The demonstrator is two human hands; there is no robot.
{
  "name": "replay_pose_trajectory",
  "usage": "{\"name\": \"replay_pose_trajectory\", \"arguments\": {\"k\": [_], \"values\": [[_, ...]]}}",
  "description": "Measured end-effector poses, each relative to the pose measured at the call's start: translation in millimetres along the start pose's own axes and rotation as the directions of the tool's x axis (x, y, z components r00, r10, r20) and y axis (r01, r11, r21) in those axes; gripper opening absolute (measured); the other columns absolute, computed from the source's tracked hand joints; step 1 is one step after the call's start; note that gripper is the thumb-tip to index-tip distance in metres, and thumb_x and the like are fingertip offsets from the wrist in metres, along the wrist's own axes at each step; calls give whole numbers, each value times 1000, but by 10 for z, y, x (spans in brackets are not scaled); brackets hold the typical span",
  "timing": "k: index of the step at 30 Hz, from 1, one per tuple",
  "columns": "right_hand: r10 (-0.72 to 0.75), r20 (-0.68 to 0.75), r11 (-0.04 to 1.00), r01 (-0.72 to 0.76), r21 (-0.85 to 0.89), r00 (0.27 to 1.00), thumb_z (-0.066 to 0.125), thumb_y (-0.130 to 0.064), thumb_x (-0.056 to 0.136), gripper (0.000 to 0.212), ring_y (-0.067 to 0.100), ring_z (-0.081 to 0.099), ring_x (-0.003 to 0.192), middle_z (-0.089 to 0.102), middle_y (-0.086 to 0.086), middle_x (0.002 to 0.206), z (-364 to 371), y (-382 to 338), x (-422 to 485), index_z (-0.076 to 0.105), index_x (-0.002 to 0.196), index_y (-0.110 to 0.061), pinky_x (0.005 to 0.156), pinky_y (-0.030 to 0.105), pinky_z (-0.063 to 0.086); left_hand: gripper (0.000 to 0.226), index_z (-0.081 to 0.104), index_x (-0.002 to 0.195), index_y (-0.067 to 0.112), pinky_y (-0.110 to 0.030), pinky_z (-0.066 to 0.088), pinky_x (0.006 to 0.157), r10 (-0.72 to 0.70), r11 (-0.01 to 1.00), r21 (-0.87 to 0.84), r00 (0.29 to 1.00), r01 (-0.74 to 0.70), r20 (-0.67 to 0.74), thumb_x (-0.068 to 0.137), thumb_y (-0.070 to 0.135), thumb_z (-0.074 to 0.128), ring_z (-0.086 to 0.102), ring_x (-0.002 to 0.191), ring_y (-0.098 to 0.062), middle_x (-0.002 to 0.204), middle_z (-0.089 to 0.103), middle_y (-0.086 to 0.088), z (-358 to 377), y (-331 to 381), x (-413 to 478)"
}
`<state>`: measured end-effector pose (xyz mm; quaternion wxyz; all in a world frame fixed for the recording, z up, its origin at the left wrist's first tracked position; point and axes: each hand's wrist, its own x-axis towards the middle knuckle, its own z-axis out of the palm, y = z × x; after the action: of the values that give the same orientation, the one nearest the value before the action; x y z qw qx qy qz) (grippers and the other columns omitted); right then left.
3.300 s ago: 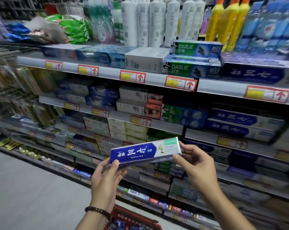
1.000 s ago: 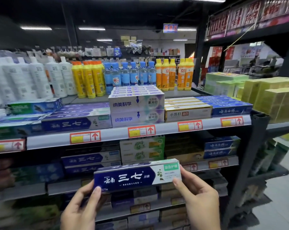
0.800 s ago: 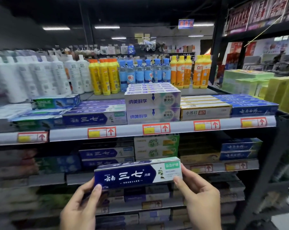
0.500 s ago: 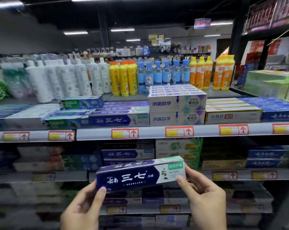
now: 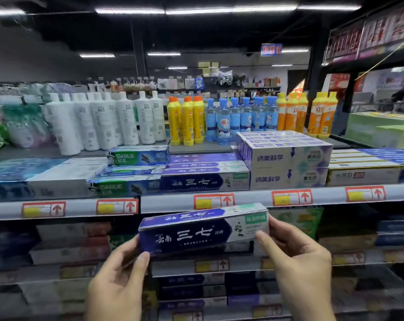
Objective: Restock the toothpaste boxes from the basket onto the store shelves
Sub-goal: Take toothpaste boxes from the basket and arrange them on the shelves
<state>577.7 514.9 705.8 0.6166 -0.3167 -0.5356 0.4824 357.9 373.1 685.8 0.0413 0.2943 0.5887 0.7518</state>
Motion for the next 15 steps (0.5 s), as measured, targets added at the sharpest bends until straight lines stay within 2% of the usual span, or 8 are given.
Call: {"name": "replay_pose_trajectory", "arguments": {"k": [3,5,8,11,15], "values": [[-77,-24,997,76,-23,997,86,2,80,37,16,79,96,83,0,99,164,-34,49,81,110,-20,84,22,62,45,78,102,32,-1,49,76,54,998,-38,997,-53,50,88,-10,72,69,80,11,91,79,22,-58,53,212],[-145,-30,988,143,-58,989,85,1,81,38,16,79,96,81,1,102,260,-75,93,80,109,-25,85,21,61,44,74,106,32,-2,50,80,90,994,-65,993,-85,81,89,-8,72,71,85,10,95,79,22,-73,85,338],[-232,-30,969,228,-100,972,81,1,87,41,11,77,96,79,-4,104,370,-145,172,80,105,-36,84,15,58,46,75,108,47,-10,53,91,115,991,-74,990,-109,79,89,5,76,73,101,0,107,79,18,-55,115,530],[-273,11,939,269,-214,962,79,-5,91,42,9,75,100,76,-9,110,422,-207,258,76,115,-40,85,18,58,44,72,107,64,-15,52,96,174,984,-62,981,-169,87,84,26,75,73,102,1,108,78,22,-1,215,701],[-256,81,912,269,-309,963,75,-11,96,51,11,71,107,68,-14,117,455,-266,410,67,139,-35,83,30,59,39,71,108,62,-19,55,96,224,974,-8,964,-225,140,87,29,76,73,102,-3,109,77,22,65,281,953]]}}
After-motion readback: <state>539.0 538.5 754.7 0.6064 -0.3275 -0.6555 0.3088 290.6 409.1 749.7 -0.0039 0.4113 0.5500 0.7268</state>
